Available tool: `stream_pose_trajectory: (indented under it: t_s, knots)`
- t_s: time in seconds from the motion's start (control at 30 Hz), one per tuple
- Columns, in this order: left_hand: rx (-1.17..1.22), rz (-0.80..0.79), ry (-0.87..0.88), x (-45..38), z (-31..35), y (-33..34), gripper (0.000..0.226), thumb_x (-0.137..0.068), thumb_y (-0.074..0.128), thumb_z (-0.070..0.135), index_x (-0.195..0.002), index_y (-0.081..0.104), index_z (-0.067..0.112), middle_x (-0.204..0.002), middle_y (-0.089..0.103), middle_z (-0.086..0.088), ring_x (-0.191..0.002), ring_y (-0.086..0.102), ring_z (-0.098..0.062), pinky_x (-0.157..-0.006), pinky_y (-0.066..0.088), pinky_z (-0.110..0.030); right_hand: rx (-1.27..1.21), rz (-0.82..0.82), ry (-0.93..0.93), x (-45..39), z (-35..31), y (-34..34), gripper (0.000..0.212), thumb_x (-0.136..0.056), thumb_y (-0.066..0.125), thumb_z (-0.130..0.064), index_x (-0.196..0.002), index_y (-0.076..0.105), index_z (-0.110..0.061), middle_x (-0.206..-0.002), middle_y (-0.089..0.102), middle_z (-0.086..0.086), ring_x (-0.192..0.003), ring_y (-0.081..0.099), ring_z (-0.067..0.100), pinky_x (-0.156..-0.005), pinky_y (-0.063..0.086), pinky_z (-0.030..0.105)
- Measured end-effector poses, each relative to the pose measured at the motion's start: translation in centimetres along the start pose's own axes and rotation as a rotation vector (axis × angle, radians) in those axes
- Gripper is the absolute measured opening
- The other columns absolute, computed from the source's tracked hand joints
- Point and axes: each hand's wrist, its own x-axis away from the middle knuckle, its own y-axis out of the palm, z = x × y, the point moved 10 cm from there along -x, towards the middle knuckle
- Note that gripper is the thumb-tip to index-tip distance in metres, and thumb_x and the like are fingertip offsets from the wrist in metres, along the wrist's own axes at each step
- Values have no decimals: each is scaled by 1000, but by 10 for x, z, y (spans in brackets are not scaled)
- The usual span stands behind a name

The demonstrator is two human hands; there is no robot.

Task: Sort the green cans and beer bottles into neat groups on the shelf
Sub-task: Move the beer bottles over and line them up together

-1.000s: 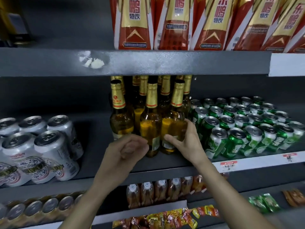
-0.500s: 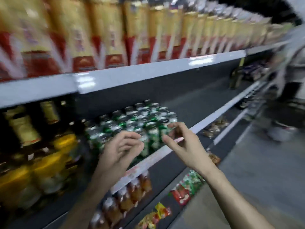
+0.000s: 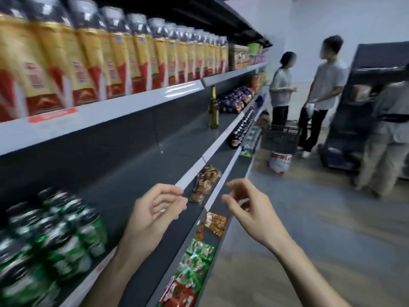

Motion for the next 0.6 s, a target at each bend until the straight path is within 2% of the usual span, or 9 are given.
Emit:
stream_pose_trajectory:
  t_s: [0.13,0.2,0.3,0.43,0.53,0.6]
  knots:
    - [47,-37,21,-75,-29,45,27,-77,72,51,-98,74,34,-99,80,-5,-96,77,-22,-81,62,-38,52,22,29,-49,56,-18,19,-90,57,-58,-104,53,-46,-92,65,-17,-83,65,6,-68,45,14]
    - [79,-38,20,-118,-47,65,28,-77,73,49,-98,74,31,-99,80,-6,-95,77,-22,-81,62,-38,71,28,39,-83,84,-24,16,-95,63,-49,-107,55,-42,-90,66,-15,-82,64,5,-69,45,14]
    - [116,-21,13,-187,-77,91,25,-82,76,35,-101,73,19,-97,80,-7,-94,77,-26,-77,62,-33,115,25,49,-143,122,-31,16,-96,67,-38,-109,59,-31,-86,67,-12,-82,64,6,-70,47,15]
    - [170,-7,-10,-281,-103,118,16,-90,76,20,-102,71,12,-95,80,-10,-94,77,-26,-77,61,-30,166,15,77,-228,166,-40,14,-97,68,-32,-107,60,-29,-90,67,-18,-84,65,6,-71,47,13]
    - [165,-8,0,-344,-112,137,7,-96,74,12,-102,71,13,-94,80,-9,-92,78,-21,-75,61,-26,190,24,71,-284,193,-47,15,-97,68,-32,-109,60,-28,-85,68,-12,-84,65,7,-72,50,17]
    - [175,-2,-1,-378,-118,148,9,-94,75,15,-102,71,14,-94,81,-7,-91,78,-19,-75,62,-27,193,20,81,-317,215,-49,20,-97,67,-34,-113,60,-24,-89,69,-9,-85,65,8,-75,52,23]
